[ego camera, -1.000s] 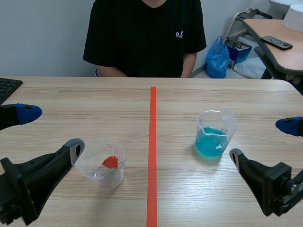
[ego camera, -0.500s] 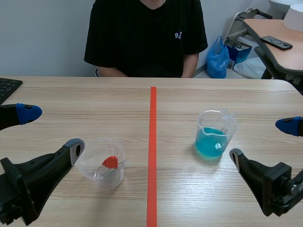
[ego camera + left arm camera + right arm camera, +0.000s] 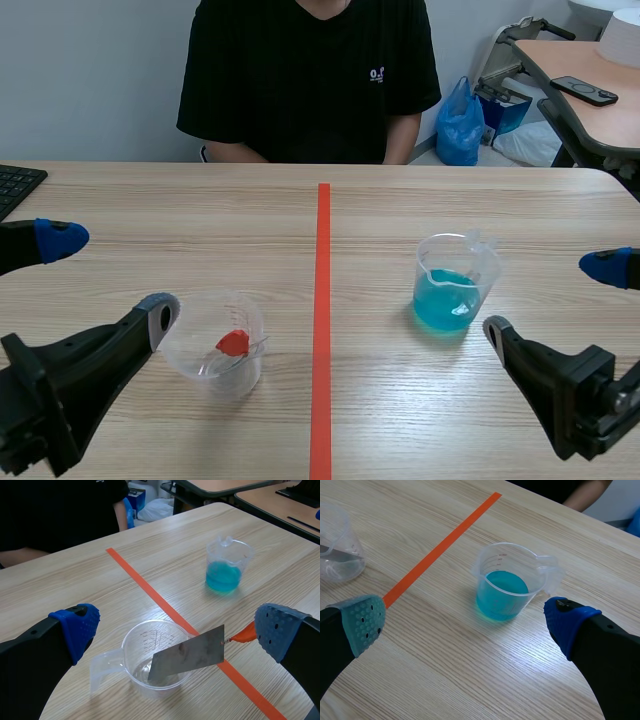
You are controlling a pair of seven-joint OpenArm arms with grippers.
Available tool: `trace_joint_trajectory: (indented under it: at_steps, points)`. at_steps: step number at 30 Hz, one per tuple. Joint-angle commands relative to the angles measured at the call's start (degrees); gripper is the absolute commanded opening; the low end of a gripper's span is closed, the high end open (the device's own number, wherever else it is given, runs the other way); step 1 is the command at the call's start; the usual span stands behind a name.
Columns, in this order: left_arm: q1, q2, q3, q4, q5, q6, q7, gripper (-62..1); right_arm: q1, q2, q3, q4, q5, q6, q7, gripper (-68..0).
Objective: Do the redox reaction experiment.
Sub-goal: 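Lift the metal plate out of the left beaker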
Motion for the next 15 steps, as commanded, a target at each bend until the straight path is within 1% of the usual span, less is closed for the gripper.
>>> trace_joint_trajectory:
  at_steps: [1,9,11,12,13,15]
  points:
    - [0.3,0.0,-0.4,0.9,-0.1,-0.1,-0.8,1.4,0.6,0.6,0.3,1.1,0.5,0.0,0.7,0.4]
    - [0.3,0.0,-0.4,0.9,0.1,-0.1,-0.8,1.4,0.6,0.6,0.3,1.1,0.5,0.0,0.7,0.4]
    - [0.3,0.0,-0.4,0.9,0.1,0.9,-0.8,1.4,0.6,0.6,0.3,1.1,0.5,0.1,0.9,0.4]
    - [0.4,0.0,-0.4,0.9,0.7,1.4,-0.8,1.4,0.6,0.6,0.3,1.1,0.5,0.2,1.0,0.4]
    - [0.6,0.1,-0.5,0.9,1.9,2.0,-0.9,1.4,0.6,0.7,0.3,1.1,0.5,0.3,1.2,0.4]
    - [1.2,0.6,-1.0,0.9,4.3,2.8,-1.1,1.4,0.7,1.3,0.0,1.1,0.5,1.4,1.7,0.4]
